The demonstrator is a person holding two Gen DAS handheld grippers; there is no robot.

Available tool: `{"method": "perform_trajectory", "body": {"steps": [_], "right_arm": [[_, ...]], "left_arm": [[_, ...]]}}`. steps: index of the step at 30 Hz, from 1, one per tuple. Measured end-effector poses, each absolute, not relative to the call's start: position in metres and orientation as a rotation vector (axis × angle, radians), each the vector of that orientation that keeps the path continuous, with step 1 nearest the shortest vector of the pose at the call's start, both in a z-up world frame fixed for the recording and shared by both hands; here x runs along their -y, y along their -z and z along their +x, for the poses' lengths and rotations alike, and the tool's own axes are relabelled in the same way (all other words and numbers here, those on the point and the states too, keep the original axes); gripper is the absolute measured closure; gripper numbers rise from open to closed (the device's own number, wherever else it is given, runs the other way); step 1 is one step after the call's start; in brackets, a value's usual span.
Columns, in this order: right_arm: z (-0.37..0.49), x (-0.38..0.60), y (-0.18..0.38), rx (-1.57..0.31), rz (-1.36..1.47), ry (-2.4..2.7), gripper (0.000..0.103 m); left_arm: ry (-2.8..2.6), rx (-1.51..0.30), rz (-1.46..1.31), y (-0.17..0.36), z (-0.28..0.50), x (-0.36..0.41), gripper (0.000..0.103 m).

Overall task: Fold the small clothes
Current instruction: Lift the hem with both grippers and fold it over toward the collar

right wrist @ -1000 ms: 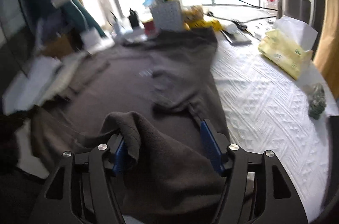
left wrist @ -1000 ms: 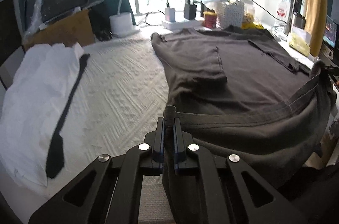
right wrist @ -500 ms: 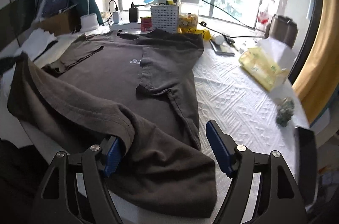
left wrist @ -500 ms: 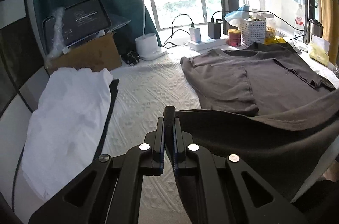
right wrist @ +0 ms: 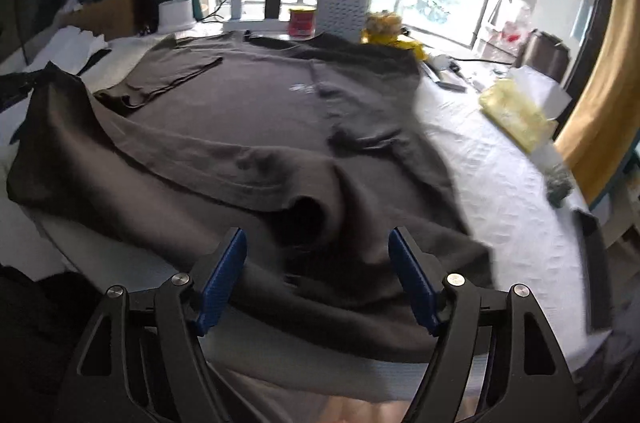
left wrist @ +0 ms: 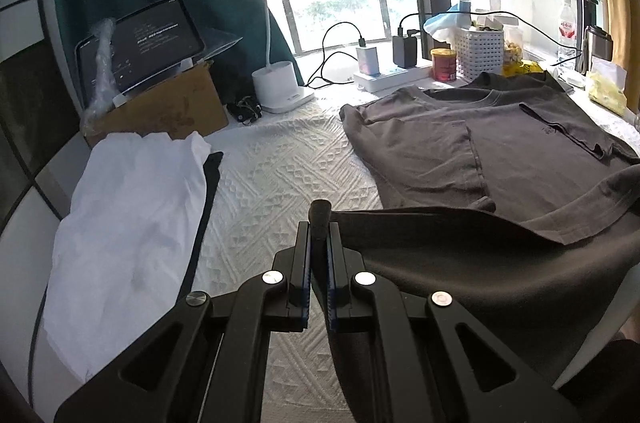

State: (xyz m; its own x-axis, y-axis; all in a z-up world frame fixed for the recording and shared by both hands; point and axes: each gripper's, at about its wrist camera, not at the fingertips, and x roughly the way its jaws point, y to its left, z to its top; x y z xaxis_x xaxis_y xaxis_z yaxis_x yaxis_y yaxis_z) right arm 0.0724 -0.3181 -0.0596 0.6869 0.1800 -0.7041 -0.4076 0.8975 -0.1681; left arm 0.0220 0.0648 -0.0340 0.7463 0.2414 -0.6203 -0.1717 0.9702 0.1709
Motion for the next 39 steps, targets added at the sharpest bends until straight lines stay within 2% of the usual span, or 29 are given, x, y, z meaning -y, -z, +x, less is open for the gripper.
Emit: {"method": "perform_trajectory", "body": {"steps": [6,9,11,12,13,28,39], "right_arm": [[0.074,0.319,0.085,-0.749,-0.335,-0.229,0.028],[0.075,0.331,0.082,-0.767,-0.32,-0.225,0.051],[0.076,0.335,0.081,-0.776,-0.333,-0.227,0.058],[0.075,0.336,0.081,-0.778,-0.342,-0.224,0.081],[0.075,0.337,0.081,-0.782,-0.364,-0.205,0.089],[0.085,0.401,0.001,-0.594,-0.19,-0.152,0.092],[0.112,0.411,-0.029,-0.528,-0.13,-0.144,0.092]], "left_arm": [[-0.209,-0.691,0.088,0.035,0.02,-0.068,0.098],[-0.203,-0.681,0.08,0.032,0.017,-0.07,0.098],[-0.197,-0.675,0.078,0.032,0.017,-0.07,0.098],[-0.195,-0.669,0.079,0.032,0.017,-0.07,0.098],[-0.193,-0.664,0.08,0.032,0.017,-0.069,0.098],[-0.186,-0.546,0.056,-0.004,0.01,-0.065,0.098],[-0.185,-0.51,0.036,-0.02,0.025,-0.064,0.098]]}}
